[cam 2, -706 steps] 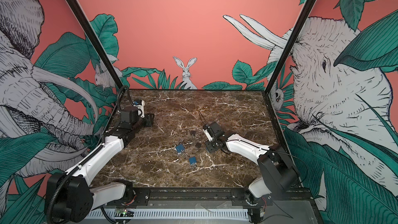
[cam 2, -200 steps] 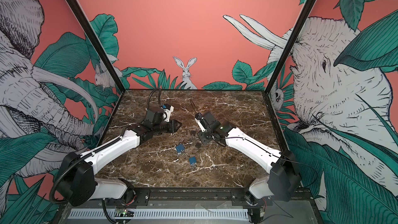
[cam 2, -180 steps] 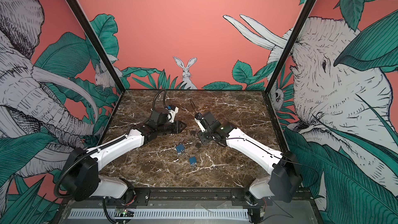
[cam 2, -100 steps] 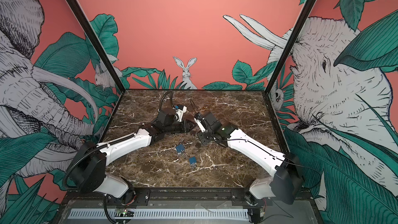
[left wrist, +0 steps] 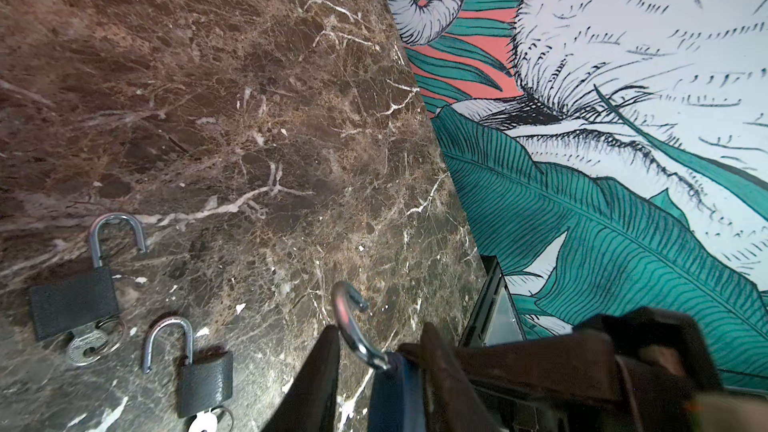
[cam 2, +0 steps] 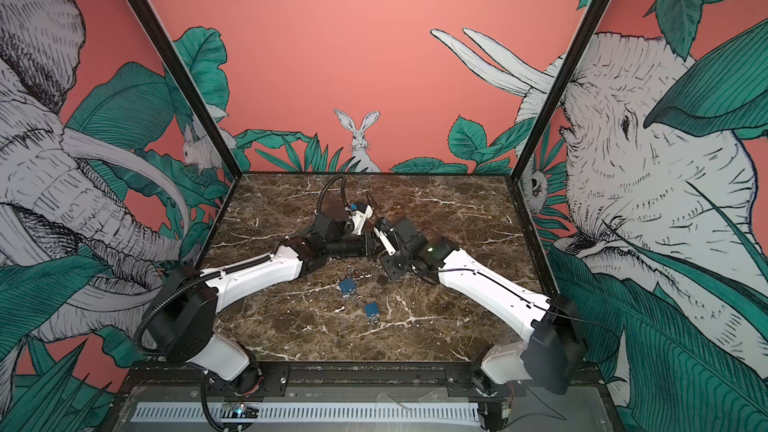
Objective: Lock with the key
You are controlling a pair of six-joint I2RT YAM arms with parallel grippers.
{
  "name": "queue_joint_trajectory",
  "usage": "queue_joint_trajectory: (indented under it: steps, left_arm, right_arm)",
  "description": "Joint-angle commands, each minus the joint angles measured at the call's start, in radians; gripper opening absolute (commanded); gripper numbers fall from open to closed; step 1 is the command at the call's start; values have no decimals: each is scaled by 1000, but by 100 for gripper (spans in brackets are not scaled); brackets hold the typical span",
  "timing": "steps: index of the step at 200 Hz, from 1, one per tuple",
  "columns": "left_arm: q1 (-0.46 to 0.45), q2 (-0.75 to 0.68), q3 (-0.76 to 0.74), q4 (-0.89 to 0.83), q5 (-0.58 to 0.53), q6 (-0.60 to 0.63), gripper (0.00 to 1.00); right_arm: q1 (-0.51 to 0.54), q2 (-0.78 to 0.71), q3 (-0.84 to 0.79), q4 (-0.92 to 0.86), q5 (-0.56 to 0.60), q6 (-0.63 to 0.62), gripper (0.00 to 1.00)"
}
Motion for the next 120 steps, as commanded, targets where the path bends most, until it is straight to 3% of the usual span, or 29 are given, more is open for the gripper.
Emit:
queue_joint_trajectory:
  steps: [1,120]
  left_arm:
    - [-7,-2,29,24,25,-15,35]
    - [-7,44,27,73,47,-69,27]
  right_arm:
    - [11,-28,16,29,8,1,6]
    - [17,-31,17,40,18,0,6]
